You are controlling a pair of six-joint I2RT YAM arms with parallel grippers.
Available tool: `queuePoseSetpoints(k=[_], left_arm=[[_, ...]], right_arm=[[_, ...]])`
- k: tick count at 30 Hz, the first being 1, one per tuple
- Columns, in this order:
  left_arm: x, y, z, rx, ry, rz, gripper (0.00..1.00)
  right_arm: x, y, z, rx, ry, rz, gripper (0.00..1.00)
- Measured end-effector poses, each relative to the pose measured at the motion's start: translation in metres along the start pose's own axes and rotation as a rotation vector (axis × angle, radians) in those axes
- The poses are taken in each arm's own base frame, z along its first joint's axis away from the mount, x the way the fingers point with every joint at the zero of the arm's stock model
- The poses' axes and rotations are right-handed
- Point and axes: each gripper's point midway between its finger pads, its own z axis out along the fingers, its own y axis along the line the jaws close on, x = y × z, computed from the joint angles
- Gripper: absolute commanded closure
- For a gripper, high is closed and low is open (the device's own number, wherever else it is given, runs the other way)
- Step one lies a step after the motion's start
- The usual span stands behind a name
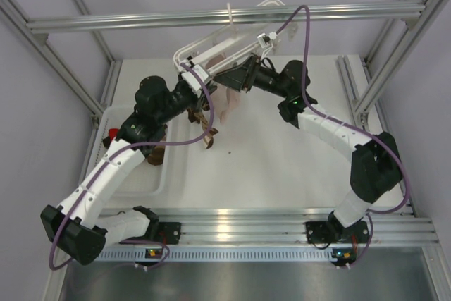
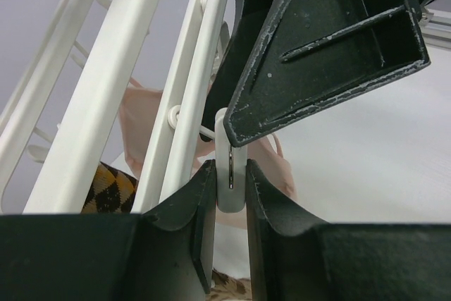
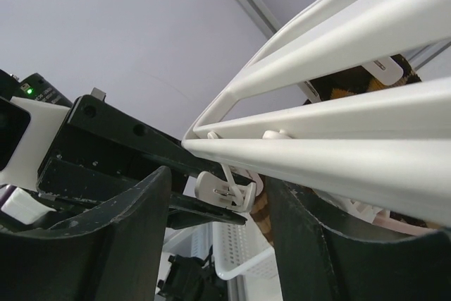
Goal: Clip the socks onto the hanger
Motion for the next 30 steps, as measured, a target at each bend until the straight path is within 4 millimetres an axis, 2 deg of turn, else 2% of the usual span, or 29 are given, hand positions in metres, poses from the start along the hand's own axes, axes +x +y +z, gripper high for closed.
queuePoseSetpoints(k=[5, 14, 15, 16, 18, 19, 20, 21, 23, 24, 27, 30], left_arm=[[0.000, -0.001, 0.000, 0.003, -0.001, 0.000, 0.96], [0.000, -0.001, 0.000, 0.003, 0.000, 0.000, 0.96], [0.000, -0.001, 0.000, 0.003, 0.000, 0.000, 0.96], [0.000, -0.001, 0.000, 0.002, 0.000, 0.000, 0.96], [0.000, -0.001, 0.000, 0.003, -0.001, -0.001, 0.88], [0.000, -0.001, 0.000, 0.000, 0.001, -0.002, 0.83], [0.000, -0.001, 0.000, 0.000, 0.001, -0.005, 0.70], [0.000, 0.000, -0.001, -0.003, 0.001, -0.008, 0.64], [-0.002, -0.001, -0.002, -0.004, -0.004, -0.020, 0.50], [-0.003, -0.002, -0.003, -0.002, -0.004, -0.025, 0.46], [-0.005, -0.008, -0.008, 0.014, -0.003, -0.057, 0.43], [-0.010, -0.009, -0.022, 0.017, -0.007, -0.112, 0.41]], right_arm=[[-0.002, 0.000, 0.002, 0.004, -0.004, 0.000, 0.51], [0.003, 0.000, 0.003, 0.006, 0.012, 0.002, 0.50], [0.004, -0.001, 0.003, 0.007, 0.014, 0.002, 0.53], [0.004, 0.000, 0.003, 0.007, 0.017, -0.002, 0.65], [0.004, -0.001, 0.004, 0.013, 0.019, -0.005, 0.77], [0.003, -0.001, 0.004, 0.015, 0.018, -0.005, 0.86], [0.002, -0.003, 0.004, 0.020, 0.016, -0.011, 0.92], [0.001, -0.004, 0.004, 0.026, 0.012, -0.016, 0.99], [0.001, -0.005, 0.005, 0.032, 0.011, -0.017, 1.00], [0.000, -0.005, 0.006, 0.031, 0.011, -0.017, 1.00], [0.000, -0.004, 0.006, 0.026, 0.013, -0.019, 1.00], [0.000, -0.002, 0.006, 0.020, 0.014, -0.019, 1.00]])
